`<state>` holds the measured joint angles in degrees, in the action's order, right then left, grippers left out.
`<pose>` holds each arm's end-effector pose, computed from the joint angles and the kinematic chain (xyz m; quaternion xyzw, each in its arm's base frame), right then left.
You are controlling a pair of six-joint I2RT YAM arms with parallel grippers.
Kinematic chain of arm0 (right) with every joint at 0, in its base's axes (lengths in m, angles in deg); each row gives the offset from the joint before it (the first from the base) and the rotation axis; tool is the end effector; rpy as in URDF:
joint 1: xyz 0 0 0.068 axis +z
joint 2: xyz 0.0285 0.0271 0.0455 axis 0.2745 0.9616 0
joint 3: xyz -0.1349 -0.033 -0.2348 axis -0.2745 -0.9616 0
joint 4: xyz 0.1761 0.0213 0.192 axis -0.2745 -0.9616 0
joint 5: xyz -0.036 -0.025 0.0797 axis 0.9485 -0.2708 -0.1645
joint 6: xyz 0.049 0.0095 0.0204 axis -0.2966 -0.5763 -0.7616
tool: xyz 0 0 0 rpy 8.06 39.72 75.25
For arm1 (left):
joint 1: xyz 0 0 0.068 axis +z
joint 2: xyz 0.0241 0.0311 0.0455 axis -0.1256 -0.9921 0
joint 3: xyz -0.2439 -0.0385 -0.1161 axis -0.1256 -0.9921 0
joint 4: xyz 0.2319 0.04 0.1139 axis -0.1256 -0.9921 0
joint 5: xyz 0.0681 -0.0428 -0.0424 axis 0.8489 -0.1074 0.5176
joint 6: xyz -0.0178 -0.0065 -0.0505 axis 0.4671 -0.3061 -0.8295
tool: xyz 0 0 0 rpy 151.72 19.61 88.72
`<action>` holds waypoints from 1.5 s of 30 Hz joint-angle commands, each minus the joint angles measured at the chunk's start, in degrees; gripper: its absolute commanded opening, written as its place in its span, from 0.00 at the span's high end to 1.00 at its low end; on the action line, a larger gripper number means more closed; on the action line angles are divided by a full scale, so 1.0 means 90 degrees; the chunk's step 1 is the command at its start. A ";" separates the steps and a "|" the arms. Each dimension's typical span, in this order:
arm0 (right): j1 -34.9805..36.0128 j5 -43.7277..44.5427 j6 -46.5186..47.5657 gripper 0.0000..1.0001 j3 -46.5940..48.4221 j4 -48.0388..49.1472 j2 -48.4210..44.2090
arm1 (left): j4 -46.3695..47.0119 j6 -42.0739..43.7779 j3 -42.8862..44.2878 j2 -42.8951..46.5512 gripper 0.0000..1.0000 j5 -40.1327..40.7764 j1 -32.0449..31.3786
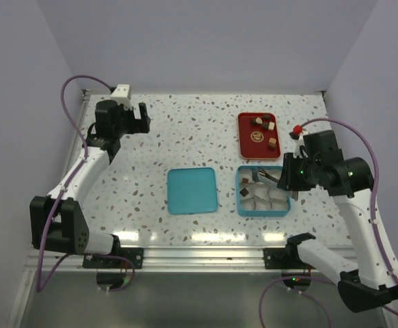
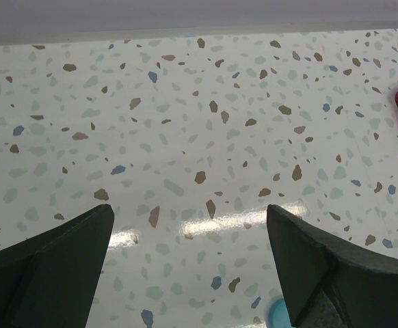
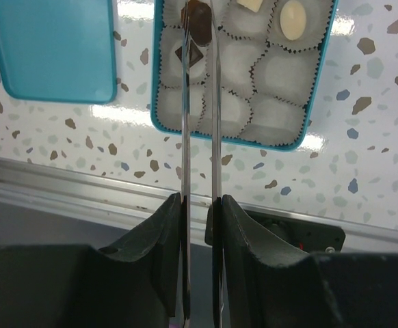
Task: Pack the chocolate
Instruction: Place the fake chocolate in the packing box.
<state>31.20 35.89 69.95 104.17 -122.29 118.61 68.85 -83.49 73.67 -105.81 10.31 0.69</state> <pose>0.1332 0.0387 0.3860 -0.0120 0.9563 0.1044 0.2728 0.3231 -0.0394 0.3087 0.0054 0.8293 -0.1002 0.5497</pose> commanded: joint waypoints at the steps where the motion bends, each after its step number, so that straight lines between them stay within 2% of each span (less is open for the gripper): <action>1: 0.0071 0.0104 -0.0159 0.79 -0.0022 -0.1448 -0.0107 | 0.0146 -0.0074 0.0281 -0.0038 0.00 -0.0008 -0.0037; 21: 0.0081 0.0202 -0.0793 0.77 -0.0715 -0.1487 -0.0615 | 0.0175 -0.0084 0.0340 -0.0077 0.00 -0.0067 -0.0037; 35: 0.0091 0.0387 -0.0745 0.77 -0.0539 -0.1468 -0.0518 | 0.0195 -0.0104 0.0330 -0.0146 0.00 -0.0096 -0.0037; 42: 0.0091 0.0368 -0.0755 0.67 -0.0569 -0.1478 -0.0547 | 0.0185 -0.0094 0.0330 -0.0156 0.00 -0.0096 -0.0037; 45: 0.0101 0.0358 -0.0764 0.67 -0.0578 -0.1487 -0.0576 | 0.0166 -0.0094 0.0330 -0.0136 0.00 -0.0077 -0.0037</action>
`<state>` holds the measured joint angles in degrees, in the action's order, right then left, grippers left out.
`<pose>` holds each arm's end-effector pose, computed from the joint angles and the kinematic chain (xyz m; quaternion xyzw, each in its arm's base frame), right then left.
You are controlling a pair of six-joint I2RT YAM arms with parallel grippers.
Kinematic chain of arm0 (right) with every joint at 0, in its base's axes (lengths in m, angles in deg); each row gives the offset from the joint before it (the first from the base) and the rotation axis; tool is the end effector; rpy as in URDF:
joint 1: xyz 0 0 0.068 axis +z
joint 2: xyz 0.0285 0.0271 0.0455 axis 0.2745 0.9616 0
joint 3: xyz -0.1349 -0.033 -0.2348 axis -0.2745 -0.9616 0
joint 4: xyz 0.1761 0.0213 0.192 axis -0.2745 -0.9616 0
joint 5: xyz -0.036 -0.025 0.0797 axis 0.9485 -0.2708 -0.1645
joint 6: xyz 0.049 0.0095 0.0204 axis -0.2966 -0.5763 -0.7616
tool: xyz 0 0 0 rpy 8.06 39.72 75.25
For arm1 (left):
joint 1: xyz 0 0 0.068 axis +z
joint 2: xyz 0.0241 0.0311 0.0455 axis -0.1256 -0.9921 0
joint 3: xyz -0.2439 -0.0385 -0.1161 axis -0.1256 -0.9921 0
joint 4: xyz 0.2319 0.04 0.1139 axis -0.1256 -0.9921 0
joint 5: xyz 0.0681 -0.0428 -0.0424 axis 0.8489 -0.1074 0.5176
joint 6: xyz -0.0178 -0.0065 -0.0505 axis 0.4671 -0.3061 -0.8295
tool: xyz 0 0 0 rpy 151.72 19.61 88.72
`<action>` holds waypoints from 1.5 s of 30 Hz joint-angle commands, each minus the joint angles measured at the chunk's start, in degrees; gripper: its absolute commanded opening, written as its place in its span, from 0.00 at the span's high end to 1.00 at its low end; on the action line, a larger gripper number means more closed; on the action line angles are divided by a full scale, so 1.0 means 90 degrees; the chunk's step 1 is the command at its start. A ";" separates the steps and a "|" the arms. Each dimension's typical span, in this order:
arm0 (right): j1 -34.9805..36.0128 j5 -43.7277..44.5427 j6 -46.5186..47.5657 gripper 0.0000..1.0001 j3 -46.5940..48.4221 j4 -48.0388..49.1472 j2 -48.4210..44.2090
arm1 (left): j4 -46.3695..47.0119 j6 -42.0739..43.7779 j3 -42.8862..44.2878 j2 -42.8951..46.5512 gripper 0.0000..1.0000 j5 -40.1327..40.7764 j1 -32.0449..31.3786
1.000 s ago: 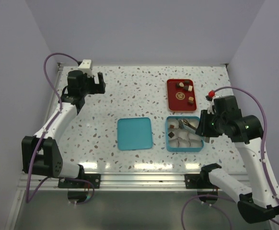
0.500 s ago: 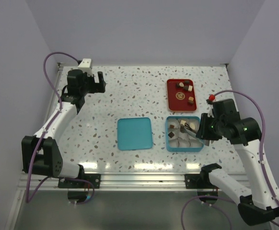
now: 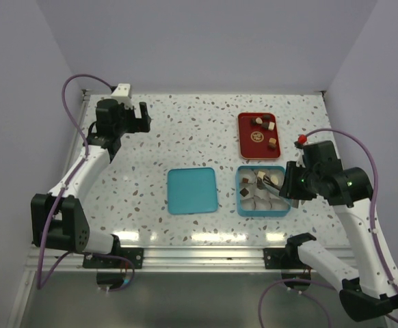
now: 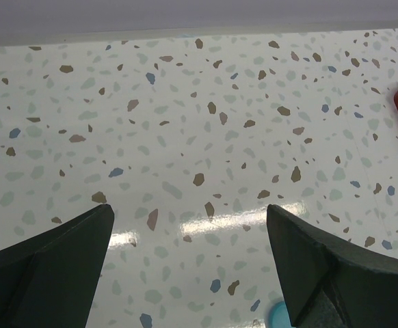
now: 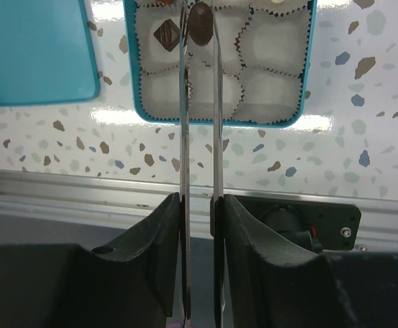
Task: Pack the chocolate
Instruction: Place the fake chocolate in the packing box, then pick up the fake chocolate from the plate.
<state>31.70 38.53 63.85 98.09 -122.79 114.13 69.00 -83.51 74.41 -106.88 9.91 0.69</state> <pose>0.1179 0.0339 0.3657 0.0418 0.9610 0.0935 0.2567 0.3276 -0.0402 0.3078 0.0072 0.8301 -0.1030 0.5479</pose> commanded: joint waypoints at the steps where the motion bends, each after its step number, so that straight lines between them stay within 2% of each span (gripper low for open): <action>1: 0.0054 0.0074 -0.0096 0.67 0.0087 -0.1422 -0.0098 | 0.0158 -0.0092 0.0238 -0.0027 0.00 -0.0033 -0.0037; 30: 0.0113 0.0093 -0.0136 0.67 0.0067 -0.1422 -0.0176 | 0.0129 -0.0033 0.0228 -0.0017 0.00 0.0025 -0.0085; 41: 0.0123 0.0884 0.0069 0.68 0.0867 -0.1344 0.0380 | 0.0129 -0.0004 0.0228 -0.0017 0.00 0.0094 -0.0222; 45: 0.0113 0.0855 0.0147 0.68 0.1083 -0.0857 0.0682 | 0.0109 -0.0004 0.0228 0.0002 0.00 0.0084 -0.0232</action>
<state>32.45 44.56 64.14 105.04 -122.84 119.14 69.00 -83.47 74.41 -106.88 10.52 -1.17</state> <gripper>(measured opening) 0.326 0.997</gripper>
